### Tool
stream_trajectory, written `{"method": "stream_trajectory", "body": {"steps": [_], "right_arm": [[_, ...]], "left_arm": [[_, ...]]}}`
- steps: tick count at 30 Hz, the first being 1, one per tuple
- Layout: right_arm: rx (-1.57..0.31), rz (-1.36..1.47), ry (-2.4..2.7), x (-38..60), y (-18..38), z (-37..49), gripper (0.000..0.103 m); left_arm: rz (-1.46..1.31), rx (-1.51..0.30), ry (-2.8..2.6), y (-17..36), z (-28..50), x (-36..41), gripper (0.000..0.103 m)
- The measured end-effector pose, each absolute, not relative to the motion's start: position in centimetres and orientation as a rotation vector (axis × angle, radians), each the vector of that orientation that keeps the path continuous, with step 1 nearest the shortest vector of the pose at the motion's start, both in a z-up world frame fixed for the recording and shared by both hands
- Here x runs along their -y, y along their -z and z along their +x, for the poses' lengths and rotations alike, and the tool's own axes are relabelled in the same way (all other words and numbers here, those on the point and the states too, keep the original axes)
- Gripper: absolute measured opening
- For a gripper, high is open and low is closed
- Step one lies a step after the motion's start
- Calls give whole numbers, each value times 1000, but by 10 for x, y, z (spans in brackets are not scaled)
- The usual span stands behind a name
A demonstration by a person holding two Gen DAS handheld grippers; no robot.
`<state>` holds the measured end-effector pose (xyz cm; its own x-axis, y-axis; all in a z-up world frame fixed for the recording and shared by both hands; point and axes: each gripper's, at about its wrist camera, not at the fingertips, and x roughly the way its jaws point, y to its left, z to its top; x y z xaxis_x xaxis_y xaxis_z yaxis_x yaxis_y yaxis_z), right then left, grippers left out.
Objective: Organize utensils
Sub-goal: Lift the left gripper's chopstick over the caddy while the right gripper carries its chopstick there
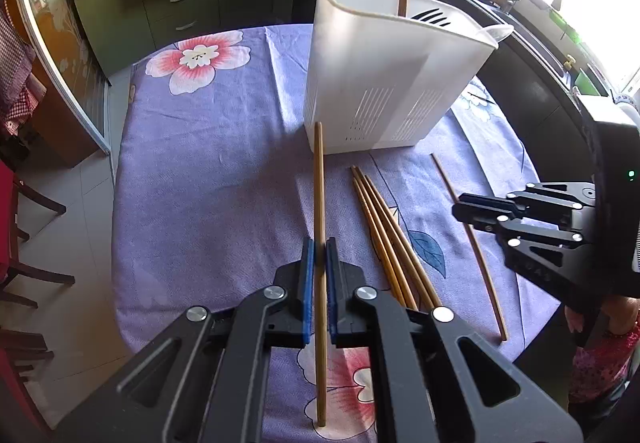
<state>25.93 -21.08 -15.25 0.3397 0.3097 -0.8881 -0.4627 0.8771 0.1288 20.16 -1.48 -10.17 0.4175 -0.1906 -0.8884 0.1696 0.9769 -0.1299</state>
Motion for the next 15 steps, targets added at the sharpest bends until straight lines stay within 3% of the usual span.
{"method": "stream_trajectory", "body": {"steps": [6,15], "right_arm": [[-966,-53,-497,255,99,224,7],[-856,15,-466,312,64,179,7]], "left_arm": [[-10,-1073,233,80,186,14,6],[9,-1022,233,58,163,16,6]]}}
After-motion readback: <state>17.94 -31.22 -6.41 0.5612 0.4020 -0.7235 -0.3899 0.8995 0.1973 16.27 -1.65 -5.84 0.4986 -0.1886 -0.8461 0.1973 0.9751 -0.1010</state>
